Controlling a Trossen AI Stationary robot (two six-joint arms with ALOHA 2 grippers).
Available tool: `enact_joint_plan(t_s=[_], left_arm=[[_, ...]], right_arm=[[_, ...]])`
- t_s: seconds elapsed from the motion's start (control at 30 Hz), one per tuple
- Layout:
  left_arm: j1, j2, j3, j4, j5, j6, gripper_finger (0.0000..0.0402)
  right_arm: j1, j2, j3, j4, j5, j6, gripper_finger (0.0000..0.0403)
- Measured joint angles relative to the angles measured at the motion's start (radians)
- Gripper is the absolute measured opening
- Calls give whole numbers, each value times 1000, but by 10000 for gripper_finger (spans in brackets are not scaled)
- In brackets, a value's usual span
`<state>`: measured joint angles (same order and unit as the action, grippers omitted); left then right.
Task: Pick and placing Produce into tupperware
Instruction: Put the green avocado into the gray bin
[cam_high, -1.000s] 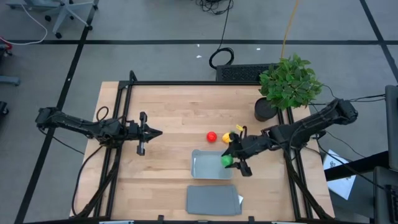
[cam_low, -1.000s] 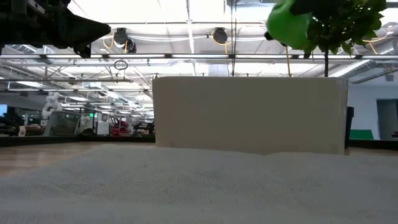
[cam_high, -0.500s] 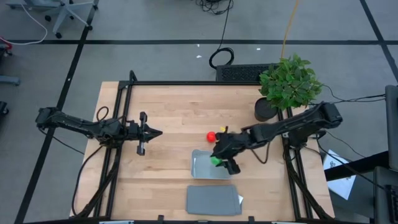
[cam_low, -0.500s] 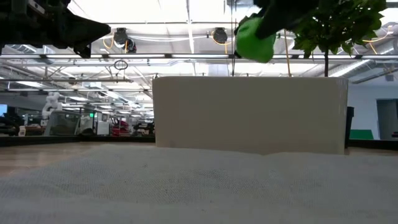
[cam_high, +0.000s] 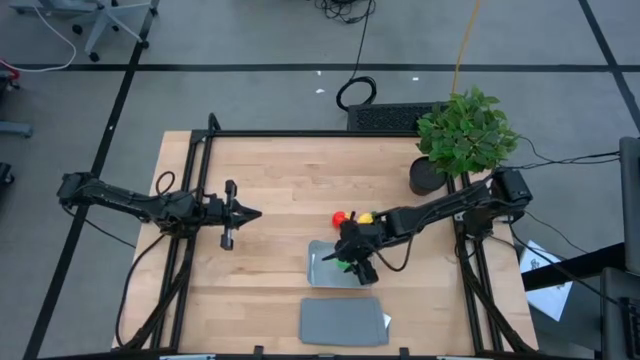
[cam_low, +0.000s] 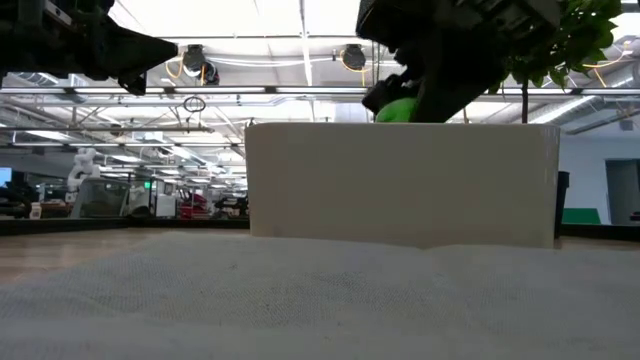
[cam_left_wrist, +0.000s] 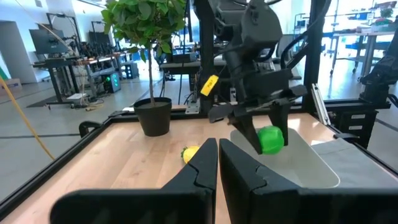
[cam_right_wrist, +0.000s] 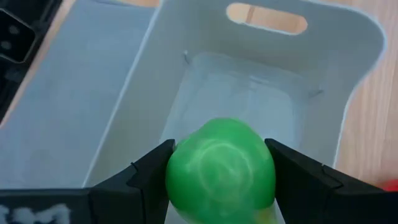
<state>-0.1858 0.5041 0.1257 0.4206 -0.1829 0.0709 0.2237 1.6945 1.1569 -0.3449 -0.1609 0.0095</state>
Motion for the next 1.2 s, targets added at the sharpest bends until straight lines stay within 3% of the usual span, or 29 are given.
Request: enact_joint_plan(t_s=[0.63,0.8,0.93,1.2], left_arm=[[0,0,0,-16,0,2,21],[0,0,0,-15,0,3,21],[0,0,0,-16,-1,3,21],[0,0,0,-31,-1,12,21]], right_arm=[[7,6,0,-9,9,-307,214],[-14,6,0,1,-9,-301,213],[-43,6,-1,-18,-102,-244,212],[-47,41,90,-176,-104,-257,211]])
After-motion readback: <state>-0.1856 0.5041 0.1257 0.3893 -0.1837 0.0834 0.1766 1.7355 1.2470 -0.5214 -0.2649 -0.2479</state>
